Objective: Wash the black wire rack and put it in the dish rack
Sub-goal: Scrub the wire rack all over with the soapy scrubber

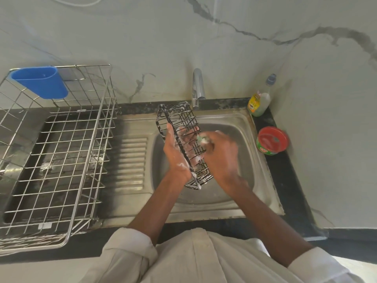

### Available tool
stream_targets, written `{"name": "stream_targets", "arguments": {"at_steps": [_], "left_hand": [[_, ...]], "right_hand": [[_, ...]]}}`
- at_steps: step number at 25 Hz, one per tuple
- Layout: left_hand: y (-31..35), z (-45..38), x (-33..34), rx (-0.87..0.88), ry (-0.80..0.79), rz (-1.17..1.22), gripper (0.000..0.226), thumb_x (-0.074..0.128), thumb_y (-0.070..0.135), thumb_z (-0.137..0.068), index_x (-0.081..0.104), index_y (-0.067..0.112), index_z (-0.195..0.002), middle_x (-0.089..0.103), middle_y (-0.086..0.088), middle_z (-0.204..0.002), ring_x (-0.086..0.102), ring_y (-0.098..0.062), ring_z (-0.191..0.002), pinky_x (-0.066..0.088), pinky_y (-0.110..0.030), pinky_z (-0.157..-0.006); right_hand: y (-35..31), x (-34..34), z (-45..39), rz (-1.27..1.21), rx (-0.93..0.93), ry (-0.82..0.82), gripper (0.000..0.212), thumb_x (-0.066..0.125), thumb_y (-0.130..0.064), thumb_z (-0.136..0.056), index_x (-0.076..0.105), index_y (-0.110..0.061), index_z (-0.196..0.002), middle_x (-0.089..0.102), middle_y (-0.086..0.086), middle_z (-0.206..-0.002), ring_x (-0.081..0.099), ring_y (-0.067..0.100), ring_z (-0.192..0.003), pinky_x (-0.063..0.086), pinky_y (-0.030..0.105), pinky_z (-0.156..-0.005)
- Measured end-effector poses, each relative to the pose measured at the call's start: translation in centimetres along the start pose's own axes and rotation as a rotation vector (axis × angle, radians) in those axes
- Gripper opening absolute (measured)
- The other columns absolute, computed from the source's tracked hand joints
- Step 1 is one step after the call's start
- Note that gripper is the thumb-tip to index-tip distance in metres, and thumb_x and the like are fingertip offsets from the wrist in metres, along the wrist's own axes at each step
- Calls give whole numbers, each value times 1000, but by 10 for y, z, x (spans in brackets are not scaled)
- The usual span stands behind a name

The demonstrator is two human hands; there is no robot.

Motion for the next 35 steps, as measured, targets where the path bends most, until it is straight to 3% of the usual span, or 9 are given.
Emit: {"name": "stream_targets", "arguments": {"at_steps": [2, 6, 9, 15, 20, 26, 31, 33, 35], "left_hand": [[2, 1, 0, 22, 51, 55, 68, 55, 77, -95, 80, 14, -95, 75, -11, -103, 73, -27, -88, 56, -40, -79], [6, -1, -13, 58, 210, 24, 72, 53, 79, -94, 74, 13, -115, 80, -10, -112, 77, -28, -101, 63, -49, -85], [8, 1, -16, 90, 219, 79, 64, 54, 75, -97, 71, 14, -99, 75, -11, -97, 72, -26, -86, 60, -35, -71], [8, 4, -18, 100, 252, 109, 61, 55, 73, -96, 70, 14, -95, 74, -10, -95, 74, -25, -78, 60, -41, -78], [1, -5, -25, 89, 286, 137, 81, 60, 81, -89, 67, 10, -128, 71, -18, -126, 72, -36, -108, 61, -49, -89], [3, -3, -29, 86, 299, 243, 75, 56, 81, -89, 74, 16, -124, 72, -16, -133, 69, -36, -125, 54, -72, -96], [5, 0, -28, 85, 331, 248, 85, 54, 85, -88, 68, 15, -133, 70, -15, -139, 69, -33, -124, 64, -58, -79], [4, 0, -27, 74, 312, 293, 82, 51, 83, -91, 68, 12, -129, 69, -16, -140, 69, -33, -123, 65, -48, -66], [6, -1, -29, 53, 327, 313, 91, 52, 86, -88, 66, 10, -135, 71, -16, -138, 68, -33, -124, 65, -58, -74]], "right_hand": [[-8, 5, 16, 13, -134, -56, 38, 68, 14, -82, 81, -14, -104, 77, 4, -96, 70, 19, -84, 58, 30, -71], [19, -4, 18, 58, 50, 60, 34, 63, 10, -85, 81, -17, -97, 77, -1, -96, 70, 16, -86, 60, 38, -71], [4, 13, 31, -13, -113, -96, 28, 66, 5, -88, 81, -18, -92, 75, -6, -92, 68, 11, -84, 58, 34, -71], [11, 8, 35, 64, 42, -110, 27, 66, 6, -86, 76, -18, -92, 74, -2, -89, 65, 16, -77, 57, 34, -67], [4, 12, 29, 57, 40, -132, 23, 66, 9, -82, 73, -13, -87, 72, 0, -86, 65, 20, -82, 58, 39, -67], [19, 3, 46, 74, 0, -134, 25, 66, 9, -86, 67, -16, -82, 65, -5, -85, 59, 18, -86, 52, 36, -66], [22, 3, 42, 68, 156, -54, 24, 65, 7, -88, 73, -16, -88, 67, -6, -87, 59, 12, -77, 41, 24, -61], [12, 10, 43, 51, 0, -141, 24, 64, 8, -85, 70, -15, -86, 68, -5, -89, 62, 16, -82, 44, 27, -63], [19, 8, 42, 77, 32, -129, 22, 66, 6, -87, 69, -16, -88, 68, -4, -90, 61, 18, -82, 44, 29, -64]]}}
Point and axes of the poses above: each hand's wrist, its own z-axis away from the middle knuckle, its own x-axis out of the palm, y = z × x, the point moved 5 cm from there along -z, towards the middle knuckle
